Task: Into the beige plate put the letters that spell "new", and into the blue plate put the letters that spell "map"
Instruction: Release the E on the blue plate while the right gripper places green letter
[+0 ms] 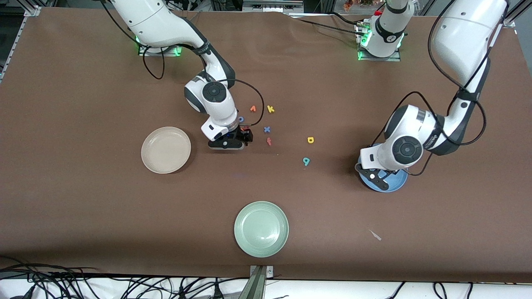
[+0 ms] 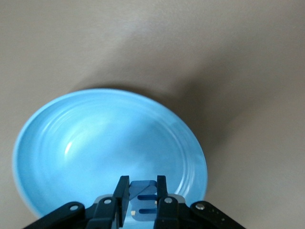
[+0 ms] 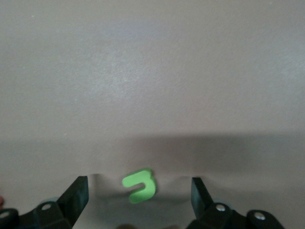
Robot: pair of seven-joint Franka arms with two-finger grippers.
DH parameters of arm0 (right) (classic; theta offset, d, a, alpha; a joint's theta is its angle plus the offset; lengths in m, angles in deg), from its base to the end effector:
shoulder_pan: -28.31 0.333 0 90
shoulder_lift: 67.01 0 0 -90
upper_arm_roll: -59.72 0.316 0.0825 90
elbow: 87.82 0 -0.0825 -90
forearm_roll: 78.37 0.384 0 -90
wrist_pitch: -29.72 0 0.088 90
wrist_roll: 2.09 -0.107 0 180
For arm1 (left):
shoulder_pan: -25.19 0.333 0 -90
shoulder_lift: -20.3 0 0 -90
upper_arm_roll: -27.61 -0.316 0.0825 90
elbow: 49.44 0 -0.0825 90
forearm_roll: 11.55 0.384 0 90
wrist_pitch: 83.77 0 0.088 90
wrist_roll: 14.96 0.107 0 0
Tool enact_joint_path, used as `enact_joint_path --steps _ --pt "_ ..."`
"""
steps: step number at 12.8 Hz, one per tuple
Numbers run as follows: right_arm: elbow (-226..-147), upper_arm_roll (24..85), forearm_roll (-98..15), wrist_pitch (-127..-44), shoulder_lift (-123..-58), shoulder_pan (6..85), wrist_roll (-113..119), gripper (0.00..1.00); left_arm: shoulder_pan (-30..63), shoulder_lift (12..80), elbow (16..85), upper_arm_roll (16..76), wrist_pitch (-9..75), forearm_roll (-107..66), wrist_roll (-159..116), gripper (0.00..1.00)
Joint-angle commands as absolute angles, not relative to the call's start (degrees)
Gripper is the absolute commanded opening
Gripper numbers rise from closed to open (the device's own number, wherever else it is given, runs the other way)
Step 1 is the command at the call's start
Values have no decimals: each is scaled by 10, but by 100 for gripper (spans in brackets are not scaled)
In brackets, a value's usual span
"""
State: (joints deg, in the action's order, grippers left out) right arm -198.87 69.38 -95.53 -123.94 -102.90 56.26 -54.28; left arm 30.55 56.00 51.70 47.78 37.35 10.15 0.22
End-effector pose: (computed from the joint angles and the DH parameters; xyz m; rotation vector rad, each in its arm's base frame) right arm 0.4967 0.3892 0.1730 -3.0774 0.0498 -0.2051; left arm 0.6225 -0.1316 0.2111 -2.8392 1.0676 0.3333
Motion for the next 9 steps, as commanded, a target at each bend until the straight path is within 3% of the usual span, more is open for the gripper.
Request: enact_joint_path --steps 1,2,7,9 --pt "-1988 693 -975 -1237 -1033 563 -551 92 337 557 567 484 443 121 9 48" --pt "-1988 693 -976 -1237 -1032 563 -552 88 342 551 567 487 439 121 12 99" --pt "-1988 693 -978 -1237 -1032 564 -551 57 335 496 529 536 318 107 -11 100" --pt "-1988 693 -978 -1235 -1032 564 -549 49 334 493 529 559 312 50 -95 100"
